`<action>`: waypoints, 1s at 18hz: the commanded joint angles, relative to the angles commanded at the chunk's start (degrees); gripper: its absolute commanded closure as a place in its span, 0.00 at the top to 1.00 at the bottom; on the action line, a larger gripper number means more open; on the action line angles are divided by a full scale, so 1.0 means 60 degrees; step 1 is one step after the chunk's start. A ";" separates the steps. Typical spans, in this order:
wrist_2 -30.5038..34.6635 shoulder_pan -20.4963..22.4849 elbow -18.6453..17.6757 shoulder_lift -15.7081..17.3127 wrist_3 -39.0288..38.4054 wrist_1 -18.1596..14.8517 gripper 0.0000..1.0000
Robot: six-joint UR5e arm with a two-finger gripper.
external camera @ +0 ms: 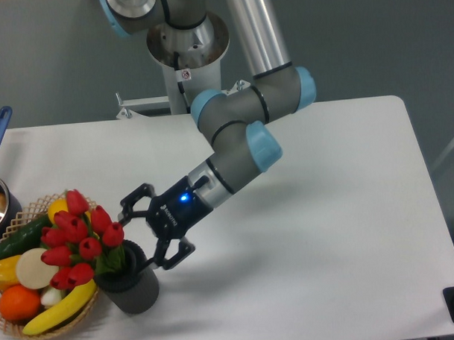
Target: Insert the flowers into the vase
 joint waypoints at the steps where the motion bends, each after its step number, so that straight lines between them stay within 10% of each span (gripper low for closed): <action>1: 0.0000 0.0161 -0.0088 0.0088 0.0000 0.0015 1.00; 12: 0.0000 0.2929 0.0365 0.0558 0.0467 0.0029 1.00; 18: 0.0204 0.4073 0.0526 -0.0203 0.2165 0.0000 1.00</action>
